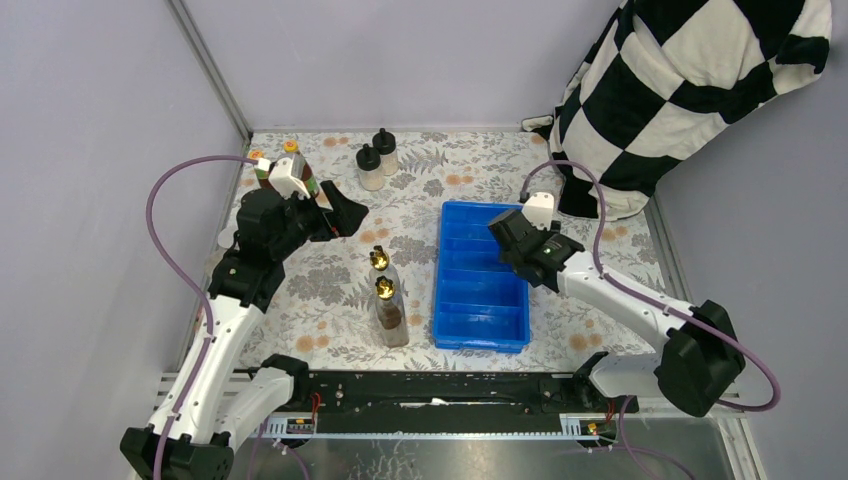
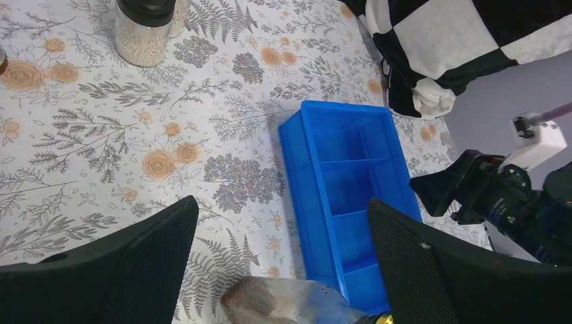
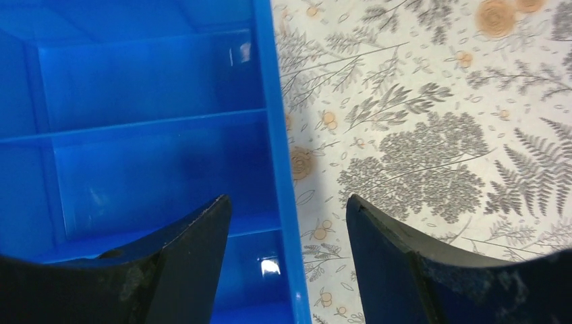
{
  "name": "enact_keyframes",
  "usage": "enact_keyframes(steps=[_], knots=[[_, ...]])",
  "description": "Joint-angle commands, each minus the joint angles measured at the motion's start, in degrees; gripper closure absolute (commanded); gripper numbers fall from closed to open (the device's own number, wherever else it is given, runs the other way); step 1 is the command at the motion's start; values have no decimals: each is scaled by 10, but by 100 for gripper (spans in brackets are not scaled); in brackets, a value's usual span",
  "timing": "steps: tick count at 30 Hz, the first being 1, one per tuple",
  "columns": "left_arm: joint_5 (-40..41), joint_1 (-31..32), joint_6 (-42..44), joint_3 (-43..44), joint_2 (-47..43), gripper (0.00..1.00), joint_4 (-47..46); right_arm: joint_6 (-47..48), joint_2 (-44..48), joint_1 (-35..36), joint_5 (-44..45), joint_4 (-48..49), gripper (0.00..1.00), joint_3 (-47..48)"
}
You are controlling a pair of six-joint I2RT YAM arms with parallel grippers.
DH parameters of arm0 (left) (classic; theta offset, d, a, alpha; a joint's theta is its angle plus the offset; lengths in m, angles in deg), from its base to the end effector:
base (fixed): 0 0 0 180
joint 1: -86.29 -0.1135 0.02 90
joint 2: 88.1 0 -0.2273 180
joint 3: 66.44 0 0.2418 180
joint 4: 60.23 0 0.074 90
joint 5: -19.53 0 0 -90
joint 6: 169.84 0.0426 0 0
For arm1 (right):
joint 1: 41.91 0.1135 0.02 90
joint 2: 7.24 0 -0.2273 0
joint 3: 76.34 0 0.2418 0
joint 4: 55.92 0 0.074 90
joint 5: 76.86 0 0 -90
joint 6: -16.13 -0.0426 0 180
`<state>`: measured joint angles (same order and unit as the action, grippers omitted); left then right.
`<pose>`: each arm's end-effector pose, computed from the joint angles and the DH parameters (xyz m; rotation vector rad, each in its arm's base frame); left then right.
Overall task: Organize the condiment bottles
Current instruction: Move the storage box to the center of the board.
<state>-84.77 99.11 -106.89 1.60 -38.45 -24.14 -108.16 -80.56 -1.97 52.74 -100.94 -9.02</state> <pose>0.2045 -0.0573 0.3280 -0.0634 1.9313 -0.7062 0.2186 0.1477 0.2229 0.1716 2.2111 -0.1618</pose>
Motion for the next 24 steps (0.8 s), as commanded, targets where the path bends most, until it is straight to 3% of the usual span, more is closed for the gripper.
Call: enact_keyframes(steps=[1, 9, 17, 24], knots=[[9, 3, 13, 11, 3, 1, 6, 24, -23, -4, -42, 50, 31, -26], [11, 2, 10, 0, 6, 1, -4, 14, -40, -11, -59, 81, 36, -77], [9, 3, 12, -2, 11, 1, -8, 28, -85, -20, -83, 125, 68, -81], [12, 4, 14, -3, 10, 1, -7, 42, -120, -20, -89, 145, 72, -66]])
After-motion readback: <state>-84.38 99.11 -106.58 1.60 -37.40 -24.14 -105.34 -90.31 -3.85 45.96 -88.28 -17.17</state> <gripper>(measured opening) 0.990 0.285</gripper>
